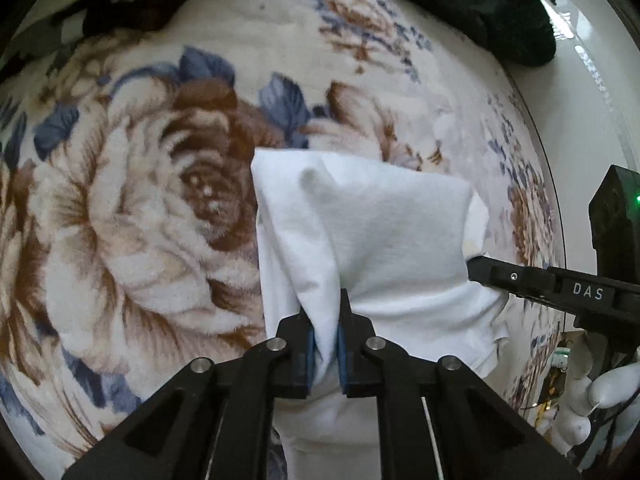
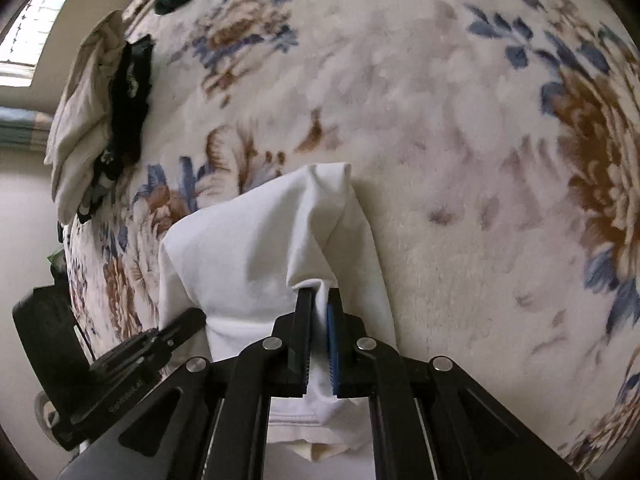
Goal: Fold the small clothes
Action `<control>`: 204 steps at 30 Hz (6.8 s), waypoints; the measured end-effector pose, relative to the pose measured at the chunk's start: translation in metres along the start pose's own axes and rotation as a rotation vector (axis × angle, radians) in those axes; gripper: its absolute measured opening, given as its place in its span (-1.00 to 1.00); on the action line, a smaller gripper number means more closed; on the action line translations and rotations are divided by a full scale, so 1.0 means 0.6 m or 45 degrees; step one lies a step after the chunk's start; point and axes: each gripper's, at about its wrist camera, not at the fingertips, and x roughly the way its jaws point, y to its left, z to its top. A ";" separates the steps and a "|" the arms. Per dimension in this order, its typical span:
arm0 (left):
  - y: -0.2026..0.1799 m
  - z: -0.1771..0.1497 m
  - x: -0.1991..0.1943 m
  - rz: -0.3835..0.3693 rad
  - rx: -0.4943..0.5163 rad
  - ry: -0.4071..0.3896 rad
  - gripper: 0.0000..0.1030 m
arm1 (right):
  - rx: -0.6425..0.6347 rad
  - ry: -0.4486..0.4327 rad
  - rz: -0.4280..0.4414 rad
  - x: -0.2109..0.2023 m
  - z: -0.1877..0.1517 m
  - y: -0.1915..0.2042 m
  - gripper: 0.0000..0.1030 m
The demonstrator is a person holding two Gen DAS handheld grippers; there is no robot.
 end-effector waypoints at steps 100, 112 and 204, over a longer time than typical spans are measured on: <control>0.061 -0.515 -0.103 -0.096 -0.586 -0.019 0.38 | 0.109 0.484 0.021 -0.013 -0.449 -0.231 -0.09; -0.014 -0.494 -0.059 0.102 -0.381 0.005 -0.78 | 0.223 0.475 0.085 0.019 -0.476 -0.245 -0.19; 0.064 0.168 -0.042 0.080 -0.119 -0.135 -0.84 | 0.189 -0.043 0.089 -0.008 0.130 -0.036 -0.62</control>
